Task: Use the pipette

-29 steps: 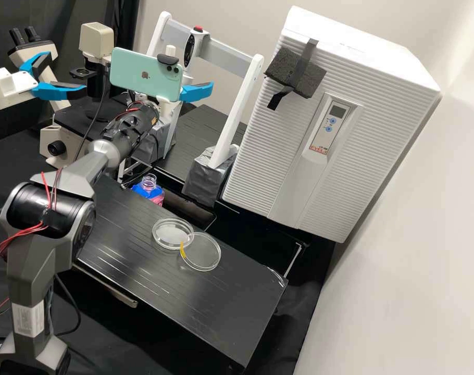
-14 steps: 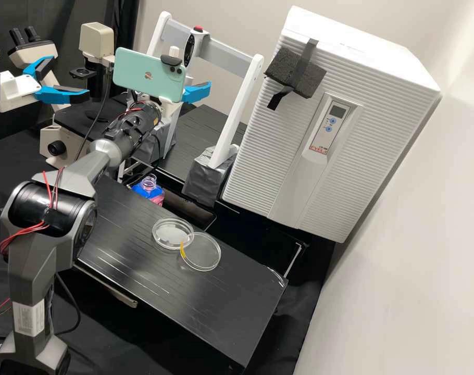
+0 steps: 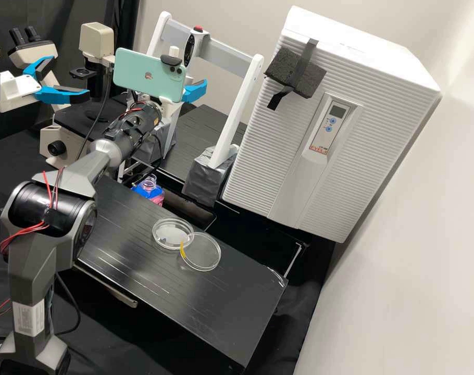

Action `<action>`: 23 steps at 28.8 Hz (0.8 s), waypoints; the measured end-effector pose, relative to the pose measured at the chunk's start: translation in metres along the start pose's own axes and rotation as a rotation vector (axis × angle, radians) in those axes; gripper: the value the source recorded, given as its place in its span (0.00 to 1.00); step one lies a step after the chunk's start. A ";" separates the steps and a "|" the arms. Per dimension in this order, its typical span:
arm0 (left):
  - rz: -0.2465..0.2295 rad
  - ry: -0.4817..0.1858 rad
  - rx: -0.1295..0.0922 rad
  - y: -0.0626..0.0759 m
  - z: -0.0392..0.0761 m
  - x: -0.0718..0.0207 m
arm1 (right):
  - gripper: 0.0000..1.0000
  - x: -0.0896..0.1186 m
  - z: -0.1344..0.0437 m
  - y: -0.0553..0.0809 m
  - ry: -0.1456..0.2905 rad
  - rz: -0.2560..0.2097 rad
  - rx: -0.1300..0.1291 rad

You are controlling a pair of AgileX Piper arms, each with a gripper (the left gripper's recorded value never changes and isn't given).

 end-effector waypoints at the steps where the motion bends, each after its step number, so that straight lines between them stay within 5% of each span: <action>1: 0.000 0.000 0.000 0.000 0.000 0.0000 | 0.00 0.000 0.000 0.000 -0.001 0.000 -0.006; 10: 0.000 0.000 0.000 0.000 0.000 0.0000 | 0.00 0.006 0.009 -0.011 -0.033 -0.026 -0.013; 23: 0.000 0.000 0.000 0.000 0.000 0.0000 | 0.00 0.007 0.008 -0.010 -0.035 -0.021 -0.013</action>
